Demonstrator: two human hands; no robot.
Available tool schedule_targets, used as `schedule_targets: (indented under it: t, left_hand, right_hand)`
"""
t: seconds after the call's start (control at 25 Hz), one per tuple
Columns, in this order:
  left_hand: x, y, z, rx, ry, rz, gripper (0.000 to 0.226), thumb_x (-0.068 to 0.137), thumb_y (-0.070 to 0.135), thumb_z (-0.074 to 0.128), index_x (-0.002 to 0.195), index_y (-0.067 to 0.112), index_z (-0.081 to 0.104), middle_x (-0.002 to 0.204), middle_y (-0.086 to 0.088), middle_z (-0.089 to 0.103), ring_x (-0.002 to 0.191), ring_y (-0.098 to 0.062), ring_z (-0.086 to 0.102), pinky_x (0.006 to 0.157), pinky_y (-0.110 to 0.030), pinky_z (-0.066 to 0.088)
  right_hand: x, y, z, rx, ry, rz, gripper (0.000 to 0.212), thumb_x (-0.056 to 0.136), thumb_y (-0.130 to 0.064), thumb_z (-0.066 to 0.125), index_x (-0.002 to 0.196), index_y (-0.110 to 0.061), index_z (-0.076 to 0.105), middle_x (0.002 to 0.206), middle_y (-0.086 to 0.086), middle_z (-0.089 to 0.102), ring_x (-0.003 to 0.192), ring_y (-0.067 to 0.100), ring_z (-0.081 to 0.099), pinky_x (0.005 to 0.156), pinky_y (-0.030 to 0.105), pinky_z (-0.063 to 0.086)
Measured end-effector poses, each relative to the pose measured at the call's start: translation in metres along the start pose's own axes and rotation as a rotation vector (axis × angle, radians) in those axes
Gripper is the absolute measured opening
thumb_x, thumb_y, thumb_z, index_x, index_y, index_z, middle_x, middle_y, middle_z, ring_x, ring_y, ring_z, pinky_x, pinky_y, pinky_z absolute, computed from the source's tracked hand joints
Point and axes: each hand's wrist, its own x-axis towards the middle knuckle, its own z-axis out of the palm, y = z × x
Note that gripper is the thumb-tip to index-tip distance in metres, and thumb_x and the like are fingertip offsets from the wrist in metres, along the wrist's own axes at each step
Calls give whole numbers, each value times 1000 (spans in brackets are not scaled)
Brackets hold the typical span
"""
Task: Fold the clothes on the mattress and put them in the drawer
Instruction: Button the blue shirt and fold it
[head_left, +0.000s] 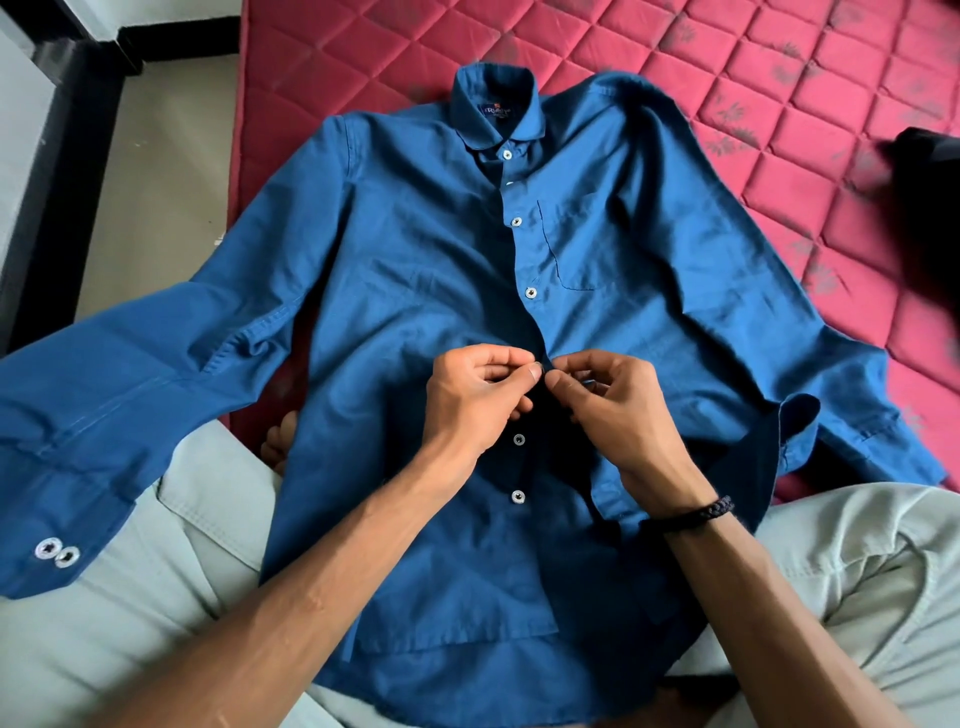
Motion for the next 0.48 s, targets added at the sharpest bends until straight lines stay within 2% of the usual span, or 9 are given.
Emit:
schedule_targets:
  t: [0.2, 0.36, 0.48]
  left_hand:
    - [1, 2, -2, -31, -20, -16, 5, 88, 11, 79, 92, 10, 76, 72, -5, 73, 54, -8, 65, 53, -19, 52]
    - [4, 2, -6, -35, -39, -25, 6, 89, 12, 78, 95, 10, 77, 75, -5, 75, 60, -9, 69, 58, -20, 55]
    - [4, 2, -5, -24, -63, -26, 9, 93, 16, 75, 98, 9, 77, 83, -8, 78, 65, -10, 71, 62, -22, 57]
  right_hand:
    - [1, 3, 0, 155, -27, 36, 7, 95, -16, 73, 89, -16, 76, 72, -2, 67, 68, 10, 56, 60, 19, 47]
    - [3, 6, 1, 160, -30, -4, 13, 99, -20, 68, 91, -16, 78, 80, 1, 74, 70, 7, 62, 62, 19, 50]
    - [2, 7, 4, 147, 21, -13, 8, 94, -21, 75, 87, -17, 78, 73, 1, 71, 66, 9, 59, 58, 21, 48]
